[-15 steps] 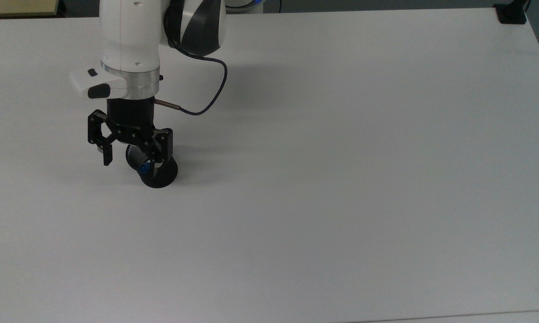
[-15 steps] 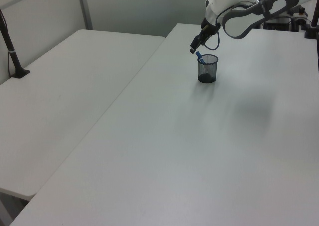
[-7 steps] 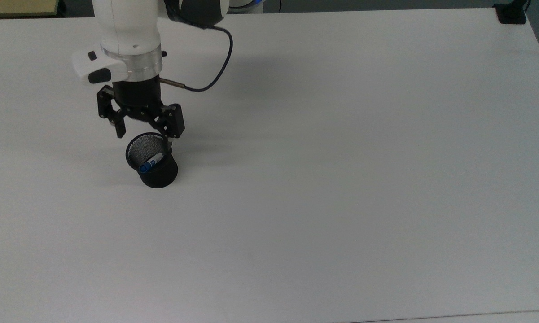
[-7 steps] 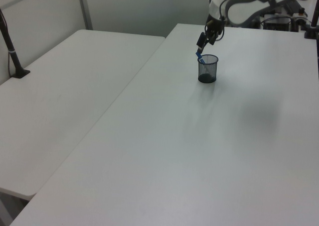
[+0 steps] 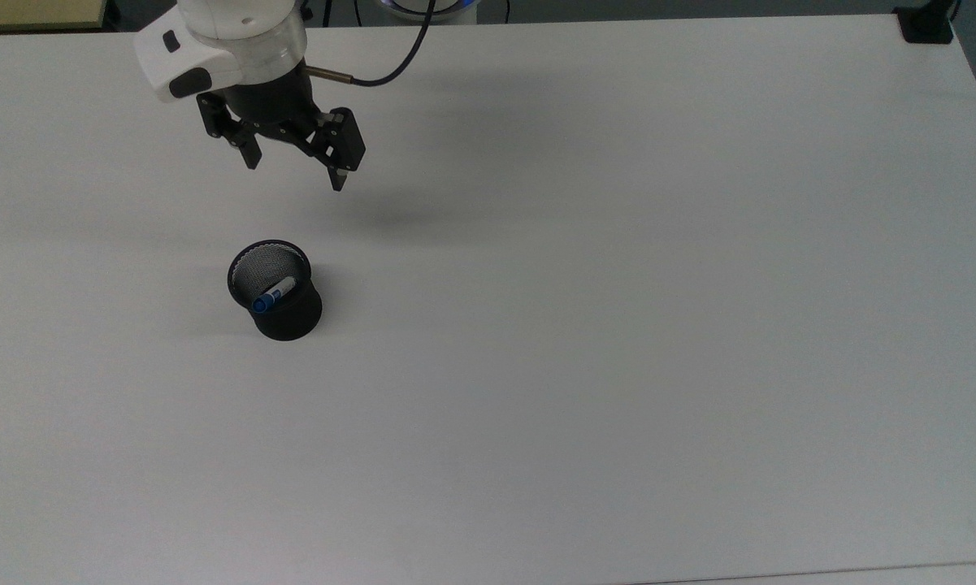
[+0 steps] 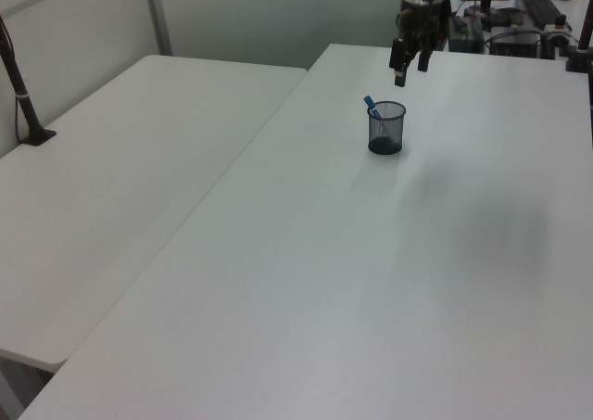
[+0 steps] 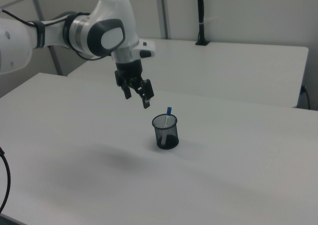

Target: Insert the marker

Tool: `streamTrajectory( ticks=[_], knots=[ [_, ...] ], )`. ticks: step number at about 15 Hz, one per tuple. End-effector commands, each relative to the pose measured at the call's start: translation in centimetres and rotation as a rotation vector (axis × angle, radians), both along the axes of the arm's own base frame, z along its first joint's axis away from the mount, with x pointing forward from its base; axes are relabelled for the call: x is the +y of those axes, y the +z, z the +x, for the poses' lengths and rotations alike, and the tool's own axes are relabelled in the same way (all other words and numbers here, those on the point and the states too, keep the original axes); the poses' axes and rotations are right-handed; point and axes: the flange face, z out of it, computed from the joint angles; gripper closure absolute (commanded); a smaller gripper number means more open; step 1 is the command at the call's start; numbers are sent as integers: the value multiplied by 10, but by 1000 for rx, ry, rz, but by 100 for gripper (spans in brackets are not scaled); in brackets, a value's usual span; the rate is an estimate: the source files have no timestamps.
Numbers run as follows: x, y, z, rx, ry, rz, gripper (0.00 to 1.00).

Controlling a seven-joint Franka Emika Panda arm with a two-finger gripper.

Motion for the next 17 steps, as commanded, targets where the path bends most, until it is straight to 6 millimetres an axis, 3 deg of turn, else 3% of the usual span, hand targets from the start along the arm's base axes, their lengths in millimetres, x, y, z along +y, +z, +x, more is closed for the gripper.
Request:
streamTrajectory(
  ticks=[1, 4, 8, 12, 17],
  knots=[
    [5, 41, -14, -8, 26, 26, 0],
    [12, 65, -32, 19, 98, 33, 0],
    [29, 56, -31, 52, 127, 33, 0],
    [3, 65, -36, 33, 82, 41, 0],
    [6, 71, -34, 26, 86, 38, 0]
  ],
)
